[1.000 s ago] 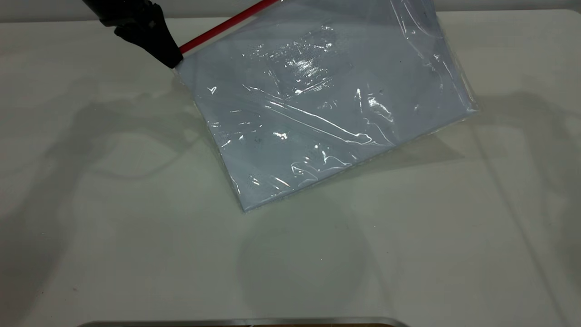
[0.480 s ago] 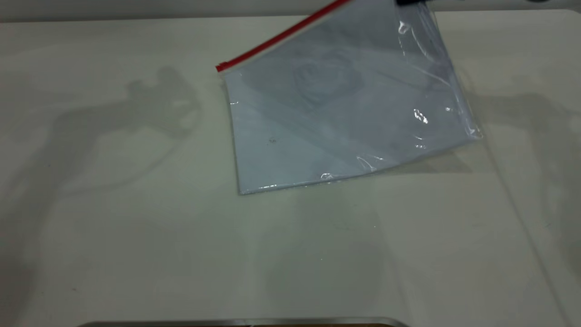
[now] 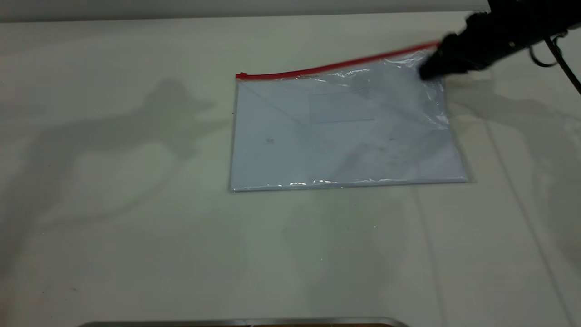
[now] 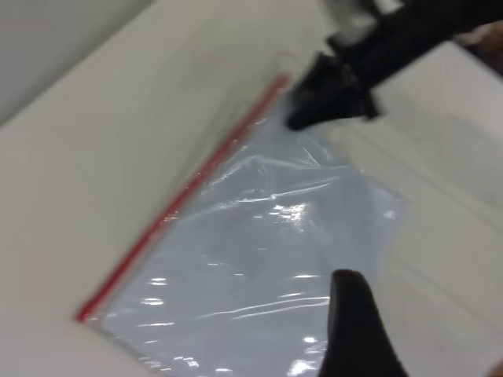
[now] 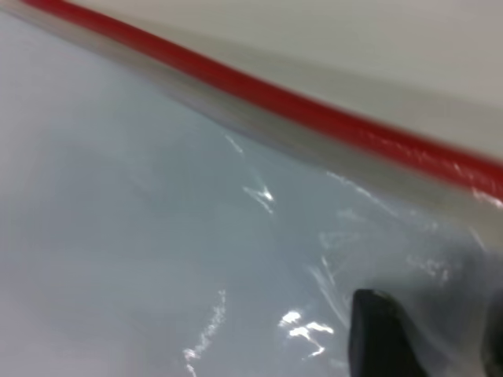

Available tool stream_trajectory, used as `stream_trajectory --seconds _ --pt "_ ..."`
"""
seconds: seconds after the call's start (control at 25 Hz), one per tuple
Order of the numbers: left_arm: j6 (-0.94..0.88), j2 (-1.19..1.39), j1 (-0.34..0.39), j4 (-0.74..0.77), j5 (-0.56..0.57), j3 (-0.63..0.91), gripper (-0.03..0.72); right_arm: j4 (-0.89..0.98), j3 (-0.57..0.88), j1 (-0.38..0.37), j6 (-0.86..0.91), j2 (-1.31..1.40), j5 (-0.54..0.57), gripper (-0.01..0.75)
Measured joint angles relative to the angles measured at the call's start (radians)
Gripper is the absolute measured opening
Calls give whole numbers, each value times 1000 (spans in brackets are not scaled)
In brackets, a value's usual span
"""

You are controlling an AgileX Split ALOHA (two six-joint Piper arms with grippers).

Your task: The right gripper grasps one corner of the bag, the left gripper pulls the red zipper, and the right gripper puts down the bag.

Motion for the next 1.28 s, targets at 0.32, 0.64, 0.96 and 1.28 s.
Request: stream_trajectory --seconds 0.32,0.64,0.96,1.28 --pt "-29 -66 0 -3 143 1 511 -448 0 -7 782 -135 295 426" --pt "-343 -269 0 264 143 1 511 -464 0 34 972 -427 720 361" --pt "-695 -501 0 634 143 19 511 -867 28 214 1229 -913 758 347" --pt "-814 -733 0 805 143 274 511 -1186 253 338 1523 -1419 777 347"
